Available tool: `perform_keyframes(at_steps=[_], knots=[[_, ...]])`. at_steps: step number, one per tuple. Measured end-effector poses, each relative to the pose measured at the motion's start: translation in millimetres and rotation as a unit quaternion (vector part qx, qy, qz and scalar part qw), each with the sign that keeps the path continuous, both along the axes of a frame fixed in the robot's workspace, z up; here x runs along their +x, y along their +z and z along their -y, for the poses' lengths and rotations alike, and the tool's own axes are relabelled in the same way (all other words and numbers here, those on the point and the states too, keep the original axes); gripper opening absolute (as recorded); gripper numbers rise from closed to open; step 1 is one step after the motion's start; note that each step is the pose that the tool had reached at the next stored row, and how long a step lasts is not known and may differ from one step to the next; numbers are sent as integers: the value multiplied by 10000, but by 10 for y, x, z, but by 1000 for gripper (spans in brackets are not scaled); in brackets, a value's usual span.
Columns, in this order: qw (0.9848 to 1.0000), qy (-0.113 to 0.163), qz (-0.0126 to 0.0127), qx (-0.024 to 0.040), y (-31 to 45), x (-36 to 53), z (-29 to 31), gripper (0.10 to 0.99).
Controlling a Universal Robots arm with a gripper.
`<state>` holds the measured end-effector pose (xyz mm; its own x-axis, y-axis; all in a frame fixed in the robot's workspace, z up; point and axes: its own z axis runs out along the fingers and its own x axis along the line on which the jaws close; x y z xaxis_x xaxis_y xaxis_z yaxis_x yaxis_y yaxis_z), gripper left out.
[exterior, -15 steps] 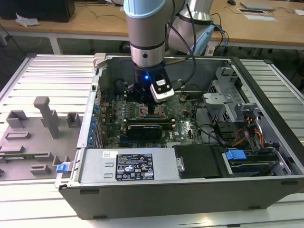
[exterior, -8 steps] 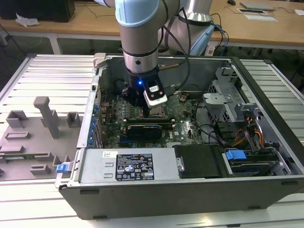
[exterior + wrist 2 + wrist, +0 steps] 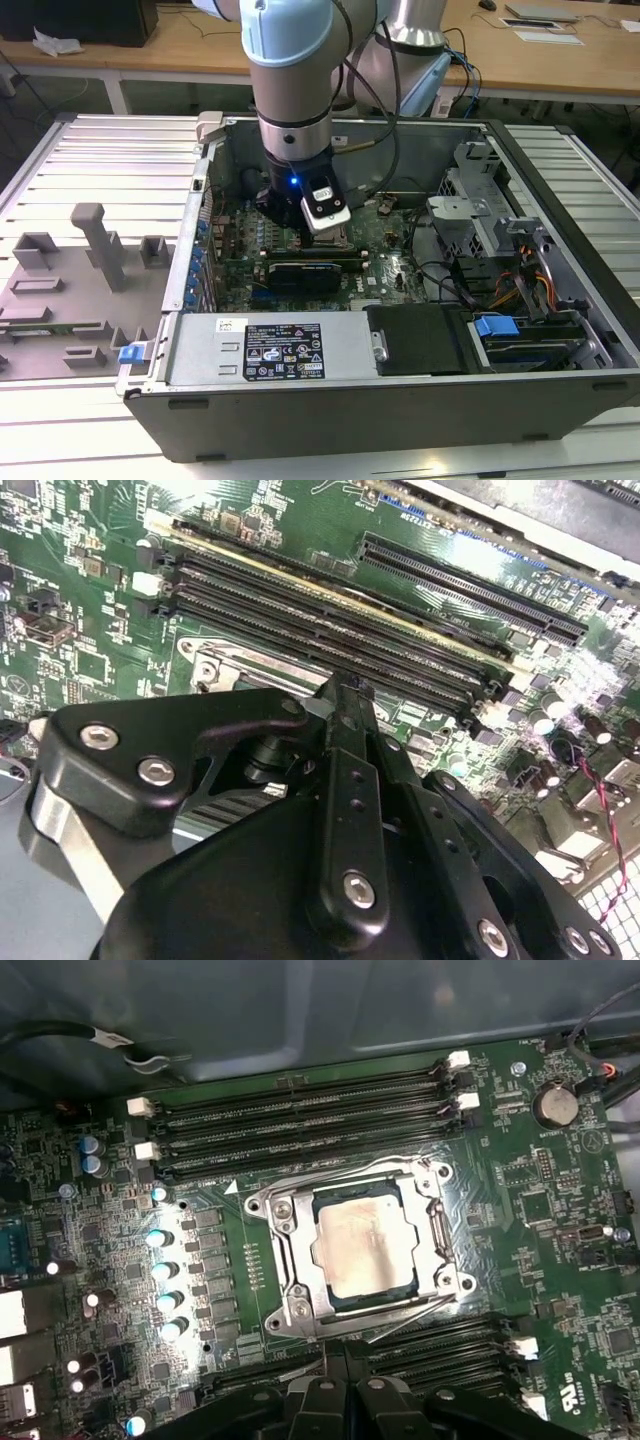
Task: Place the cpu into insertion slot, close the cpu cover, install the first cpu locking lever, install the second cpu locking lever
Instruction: 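Install the second cpu locking lever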
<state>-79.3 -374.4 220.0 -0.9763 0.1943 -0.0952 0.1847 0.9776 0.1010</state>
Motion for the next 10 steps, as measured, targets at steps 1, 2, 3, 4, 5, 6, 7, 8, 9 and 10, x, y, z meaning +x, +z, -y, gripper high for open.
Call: perform_keyframes(at_steps=[1,2,3,4,5,6,7,8,9,10], knots=[[10000,0,0,3,-8,-1,1,106],[10000,0,0,8,-24,-2,2,106],[10000,1,0,18,-40,-2,7,106],[10000,0,0,26,-59,-5,9,106],[10000,0,-1,38,-68,-6,17,106],[10000,0,0,46,-73,-7,21,106],[10000,0,0,51,-76,-9,24,106],[10000,0,-1,58,-80,-12,27,106],[10000,0,-1,67,-83,-19,31,106],[10000,0,-1,88,-88,-31,37,106]])
